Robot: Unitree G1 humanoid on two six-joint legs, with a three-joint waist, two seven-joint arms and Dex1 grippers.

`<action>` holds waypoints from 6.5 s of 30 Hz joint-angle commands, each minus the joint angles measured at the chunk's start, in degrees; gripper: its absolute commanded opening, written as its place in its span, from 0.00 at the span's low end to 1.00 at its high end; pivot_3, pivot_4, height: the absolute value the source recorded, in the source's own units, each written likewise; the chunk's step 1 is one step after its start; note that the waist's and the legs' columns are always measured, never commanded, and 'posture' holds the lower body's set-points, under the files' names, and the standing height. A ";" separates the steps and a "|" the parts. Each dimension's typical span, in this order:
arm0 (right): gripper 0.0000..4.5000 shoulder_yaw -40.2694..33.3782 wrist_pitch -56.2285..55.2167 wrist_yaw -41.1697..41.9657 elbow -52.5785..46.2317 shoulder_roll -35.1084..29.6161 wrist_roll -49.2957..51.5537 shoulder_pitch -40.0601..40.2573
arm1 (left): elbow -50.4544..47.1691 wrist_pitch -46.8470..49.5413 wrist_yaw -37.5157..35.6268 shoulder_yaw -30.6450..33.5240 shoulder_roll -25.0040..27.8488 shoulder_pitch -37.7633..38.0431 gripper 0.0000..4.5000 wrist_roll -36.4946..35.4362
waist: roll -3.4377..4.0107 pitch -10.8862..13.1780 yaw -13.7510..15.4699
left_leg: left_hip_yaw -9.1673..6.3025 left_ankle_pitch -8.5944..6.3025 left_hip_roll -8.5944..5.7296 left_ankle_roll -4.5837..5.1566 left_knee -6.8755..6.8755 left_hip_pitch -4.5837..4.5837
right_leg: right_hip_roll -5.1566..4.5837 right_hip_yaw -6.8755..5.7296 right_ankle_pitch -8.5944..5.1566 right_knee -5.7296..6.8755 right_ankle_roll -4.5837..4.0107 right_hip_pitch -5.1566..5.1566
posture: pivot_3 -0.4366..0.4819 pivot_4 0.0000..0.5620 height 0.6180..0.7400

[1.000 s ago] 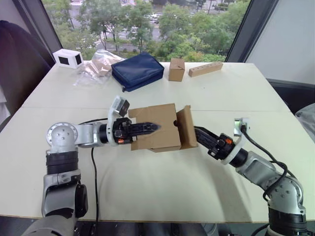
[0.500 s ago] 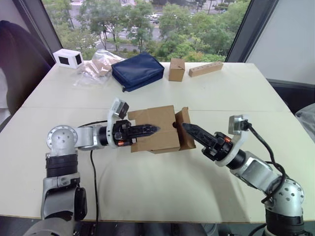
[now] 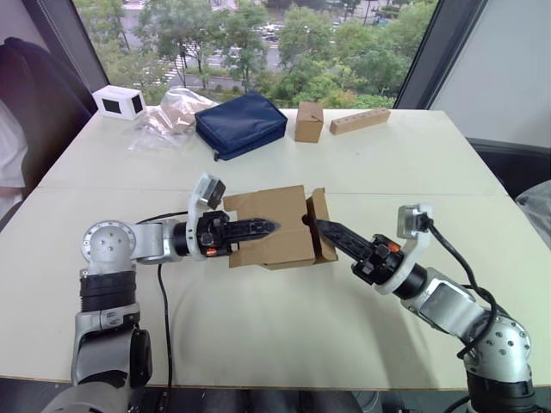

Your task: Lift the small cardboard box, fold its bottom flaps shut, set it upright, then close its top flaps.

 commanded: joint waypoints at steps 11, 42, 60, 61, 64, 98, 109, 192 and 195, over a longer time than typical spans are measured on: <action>0.27 0.00 -1.94 -0.76 -3.04 -1.54 0.09 0.31 | -2.08 -0.62 0.64 0.80 -0.07 -0.13 0.00 -2.36 | 0.00 0.00 -0.01 | 0.00 0.00 0.00 0.00 0.00 0.00 | 0.00 0.00 0.00 0.00 0.00 0.00 | 0.48 0.27 1.00; 0.27 3.96 -2.41 -6.70 -5.78 -2.65 4.22 -2.48 | -2.66 -1.53 0.83 -1.39 -1.48 -0.16 0.00 -1.91 | 0.00 0.00 -0.01 | 0.00 0.00 0.02 0.00 0.00 -0.01 | 0.00 0.00 0.00 -0.03 -0.01 -0.01 | 0.48 0.27 1.00; 0.27 3.73 -1.46 -3.57 -1.48 -4.93 10.28 -3.96 | -4.82 -2.35 1.18 -1.13 -1.78 2.03 0.00 -3.04 | -0.01 0.00 0.03 | 0.00 -0.02 0.02 0.03 -0.01 -0.03 | -0.01 0.00 -0.01 -0.08 -0.01 0.00 | 0.48 0.27 1.00; 0.27 3.53 -1.78 -3.45 -1.23 -4.61 10.56 -3.53 | -4.91 -2.44 1.27 -1.07 -1.76 2.10 0.00 -3.21 | -0.01 0.00 0.03 | 0.00 -0.02 0.02 0.03 -0.01 -0.03 | -0.01 0.00 -0.01 -0.09 -0.01 0.00 | 0.48 0.27 1.00; 0.15 3.13 -2.42 -2.76 -0.98 -4.15 10.22 -2.35 | -5.16 -2.64 1.28 -0.82 -1.50 2.45 0.00 -3.50 | -0.01 0.00 0.01 | 0.00 -0.02 0.03 0.03 -0.02 -0.03 | -0.01 0.00 -0.01 -0.08 -0.01 0.00 | 0.48 0.27 1.00; 0.00 -2.34 -5.15 -3.97 -3.46 -6.44 8.70 1.66 | -4.30 -4.35 0.59 -1.28 0.06 1.72 0.00 -3.21 | -0.01 0.01 0.04 | 0.00 -0.02 0.03 0.04 -0.03 -0.04 | -0.03 0.00 -0.01 -0.11 -0.02 -0.01 | 0.48 0.27 1.00; 0.00 -5.67 -5.03 -1.52 -5.19 -12.11 0.10 7.24 | -1.74 -8.06 -5.55 -11.84 8.66 -9.13 0.00 7.78 | -0.03 0.02 0.17 | 0.00 -0.03 0.02 0.05 -0.04 -0.06 | -0.03 0.00 -0.02 -0.16 -0.03 -0.01 | 0.48 0.27 1.00; 0.00 17.44 0.29 25.07 4.99 -14.72 -51.82 -10.70 | 7.65 -50.25 -30.10 -29.29 9.06 0.94 0.02 51.50 | 0.09 0.01 1.29 | 0.09 -0.19 0.19 0.38 0.87 -1.07 | 0.55 0.18 0.11 0.23 0.19 -0.84 | 0.48 0.27 1.00; 0.00 16.80 1.45 25.65 3.83 -14.89 -51.51 -10.03 | 6.55 -49.36 -30.98 -29.81 10.05 1.64 0.02 51.57 | 0.10 0.01 1.29 | 0.09 -0.19 0.20 0.38 0.87 -1.06 | 0.55 0.18 0.11 0.23 0.19 -0.84 | 0.48 0.27 1.00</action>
